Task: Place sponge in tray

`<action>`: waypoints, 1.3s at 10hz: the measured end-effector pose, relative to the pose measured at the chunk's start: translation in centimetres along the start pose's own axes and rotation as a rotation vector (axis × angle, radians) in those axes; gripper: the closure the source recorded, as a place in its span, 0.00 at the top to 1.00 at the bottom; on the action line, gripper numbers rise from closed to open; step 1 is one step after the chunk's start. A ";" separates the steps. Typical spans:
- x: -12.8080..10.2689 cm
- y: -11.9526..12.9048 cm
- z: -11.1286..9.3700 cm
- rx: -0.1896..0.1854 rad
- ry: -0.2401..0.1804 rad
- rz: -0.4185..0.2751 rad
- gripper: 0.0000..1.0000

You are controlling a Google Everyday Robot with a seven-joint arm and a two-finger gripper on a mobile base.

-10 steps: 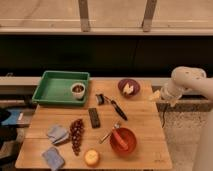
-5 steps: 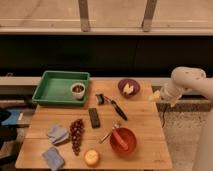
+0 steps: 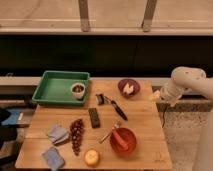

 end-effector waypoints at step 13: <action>-1.1 3.7 0.6 0.013 0.015 -0.115 0.80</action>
